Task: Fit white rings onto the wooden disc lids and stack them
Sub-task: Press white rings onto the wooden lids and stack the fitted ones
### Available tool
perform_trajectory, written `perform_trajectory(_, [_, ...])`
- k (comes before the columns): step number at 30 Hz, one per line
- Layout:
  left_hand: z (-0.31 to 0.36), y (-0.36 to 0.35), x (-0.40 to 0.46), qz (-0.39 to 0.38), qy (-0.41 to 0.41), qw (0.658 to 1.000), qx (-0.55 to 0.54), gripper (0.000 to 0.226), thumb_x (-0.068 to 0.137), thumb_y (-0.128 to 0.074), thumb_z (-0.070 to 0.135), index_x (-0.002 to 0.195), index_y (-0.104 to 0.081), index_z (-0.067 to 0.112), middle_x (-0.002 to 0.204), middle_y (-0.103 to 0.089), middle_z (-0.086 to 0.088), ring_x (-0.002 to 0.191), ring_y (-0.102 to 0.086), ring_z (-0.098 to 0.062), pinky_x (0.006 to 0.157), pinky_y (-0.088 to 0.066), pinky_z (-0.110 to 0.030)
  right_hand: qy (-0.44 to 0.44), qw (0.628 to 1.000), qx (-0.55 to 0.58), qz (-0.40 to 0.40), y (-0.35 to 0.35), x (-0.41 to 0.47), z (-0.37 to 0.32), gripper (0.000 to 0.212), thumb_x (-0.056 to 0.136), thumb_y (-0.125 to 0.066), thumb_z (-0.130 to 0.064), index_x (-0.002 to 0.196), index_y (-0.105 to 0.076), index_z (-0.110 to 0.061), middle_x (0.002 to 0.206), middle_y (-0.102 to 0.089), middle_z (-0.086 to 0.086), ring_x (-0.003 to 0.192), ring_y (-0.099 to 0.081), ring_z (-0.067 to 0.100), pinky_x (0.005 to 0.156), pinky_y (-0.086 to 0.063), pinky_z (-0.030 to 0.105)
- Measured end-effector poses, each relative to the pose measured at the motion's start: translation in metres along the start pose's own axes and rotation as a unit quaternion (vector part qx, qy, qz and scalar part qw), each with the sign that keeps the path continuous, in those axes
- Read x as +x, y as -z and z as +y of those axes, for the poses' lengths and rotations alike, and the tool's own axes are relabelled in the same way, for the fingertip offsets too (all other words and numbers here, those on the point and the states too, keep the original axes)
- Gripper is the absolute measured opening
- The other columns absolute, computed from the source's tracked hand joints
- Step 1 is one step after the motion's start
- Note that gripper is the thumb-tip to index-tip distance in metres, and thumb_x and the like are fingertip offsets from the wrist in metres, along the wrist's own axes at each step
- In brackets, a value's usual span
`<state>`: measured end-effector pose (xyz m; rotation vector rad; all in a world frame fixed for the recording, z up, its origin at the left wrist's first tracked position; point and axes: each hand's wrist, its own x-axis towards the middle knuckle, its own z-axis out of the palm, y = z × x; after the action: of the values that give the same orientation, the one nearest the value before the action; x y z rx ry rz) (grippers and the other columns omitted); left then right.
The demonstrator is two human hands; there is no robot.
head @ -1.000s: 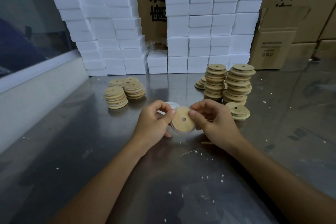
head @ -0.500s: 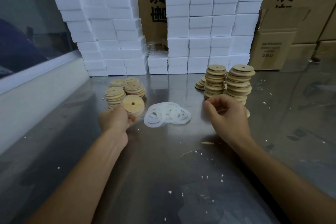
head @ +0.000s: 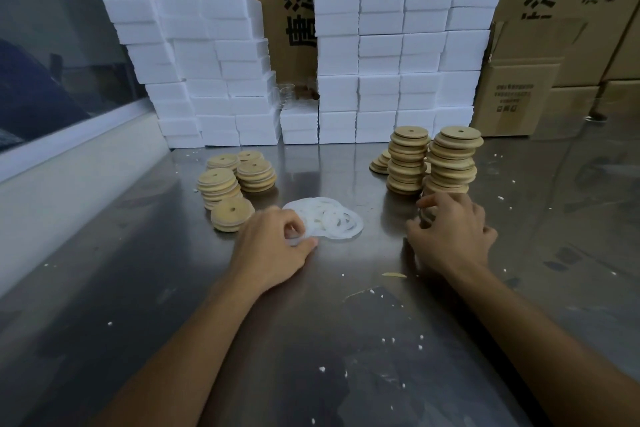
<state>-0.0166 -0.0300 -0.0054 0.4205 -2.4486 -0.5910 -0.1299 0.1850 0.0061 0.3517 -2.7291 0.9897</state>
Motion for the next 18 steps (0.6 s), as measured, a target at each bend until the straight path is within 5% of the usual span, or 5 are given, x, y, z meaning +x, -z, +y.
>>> perform_trajectory(7, [0.003,0.004,0.000,-0.018,-0.006,0.999,0.040,0.012,0.088,-0.069,0.027,0.084,-0.073,0.017,0.087,-0.062,0.003,0.082,-0.055,-0.013,0.074,-0.048,-0.033,-0.003,1.000,-0.016,0.009,0.001,0.002,0.003,0.028,0.086,-0.067,-0.025,0.115,-0.067,-0.026,0.132,-0.048,0.010,0.125,-0.044,0.039,0.105,-0.032,0.051])
perform_trajectory(13, [0.008,0.007,0.001,0.021,-0.010,0.998,0.054,0.011,0.094,-0.055,0.011,0.085,-0.059,0.017,0.087,-0.060,-0.001,0.083,-0.054,-0.019,0.073,-0.047,-0.038,-0.012,1.000,-0.007,0.023,-0.001,0.004,0.004,0.032,0.085,-0.068,-0.030,0.116,-0.063,-0.026,0.129,-0.050,0.013,0.120,-0.045,0.042,0.100,-0.034,0.049])
perform_trajectory(15, [0.012,0.009,0.001,0.052,-0.021,0.998,0.003,0.017,0.093,-0.054,0.003,0.083,-0.055,0.017,0.082,-0.060,-0.001,0.078,-0.055,-0.017,0.068,-0.047,-0.033,-0.020,1.000,0.002,0.018,0.000,0.005,0.003,0.041,0.081,-0.071,-0.033,0.120,-0.060,-0.024,0.128,-0.052,0.014,0.119,-0.045,0.041,0.099,-0.035,0.048])
perform_trajectory(18, [0.024,0.012,0.002,0.064,0.020,0.974,-0.215,0.024,0.096,-0.051,0.002,0.077,-0.058,0.016,0.067,-0.060,0.005,0.065,-0.056,-0.006,0.063,-0.044,-0.019,-0.012,1.000,0.009,0.004,0.000,0.004,0.001,0.048,0.075,-0.077,-0.032,0.119,-0.059,-0.025,0.120,-0.060,0.010,0.116,-0.045,0.039,0.095,-0.036,0.045])
